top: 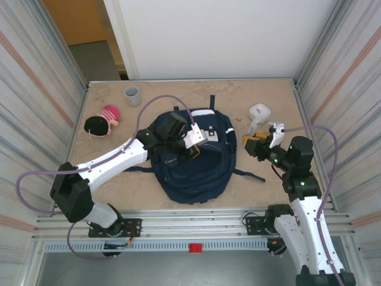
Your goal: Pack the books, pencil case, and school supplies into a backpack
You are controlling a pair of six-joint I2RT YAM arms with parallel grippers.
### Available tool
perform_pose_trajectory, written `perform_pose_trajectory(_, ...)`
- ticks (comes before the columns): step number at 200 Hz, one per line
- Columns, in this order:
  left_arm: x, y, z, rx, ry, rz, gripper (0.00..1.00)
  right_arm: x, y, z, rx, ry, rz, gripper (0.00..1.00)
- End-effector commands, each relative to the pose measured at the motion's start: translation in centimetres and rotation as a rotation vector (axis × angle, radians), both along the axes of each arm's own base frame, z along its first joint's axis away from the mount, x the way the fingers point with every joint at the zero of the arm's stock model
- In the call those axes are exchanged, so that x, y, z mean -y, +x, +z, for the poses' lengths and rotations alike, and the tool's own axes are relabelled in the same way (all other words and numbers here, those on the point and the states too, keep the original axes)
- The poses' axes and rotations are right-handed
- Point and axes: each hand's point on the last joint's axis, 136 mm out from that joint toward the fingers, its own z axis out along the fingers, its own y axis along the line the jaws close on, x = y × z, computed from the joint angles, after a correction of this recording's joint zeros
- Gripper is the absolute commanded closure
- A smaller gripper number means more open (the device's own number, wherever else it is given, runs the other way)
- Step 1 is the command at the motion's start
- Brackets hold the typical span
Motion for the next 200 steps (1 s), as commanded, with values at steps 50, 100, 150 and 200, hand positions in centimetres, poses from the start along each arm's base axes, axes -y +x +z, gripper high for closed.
perform_pose_trajectory(50,0.0,2.4,6.6,-0.026,-0.232,0.038,0.95,-8.9,-5.0,-3.9,0.339,-0.510,0.454,0.63)
perform_pose_trajectory(100,0.8,1.8,6.8,-0.117,-0.323,-0.005,0.95,-13.3,-4.2,-5.7,0.569,-0.762,0.543,0.62)
perform_pose_trajectory(150,1.0,1.5,7.3,-0.126,-0.347,-0.023,0.95,-13.8,-2.1,-10.6,0.547,-1.019,0.649,0.60)
perform_pose_trajectory(200,0.6,1.9,8.3,-0.089,-0.358,-0.003,0.95,-12.7,-0.1,-12.3,0.401,-1.137,0.618,0.49)
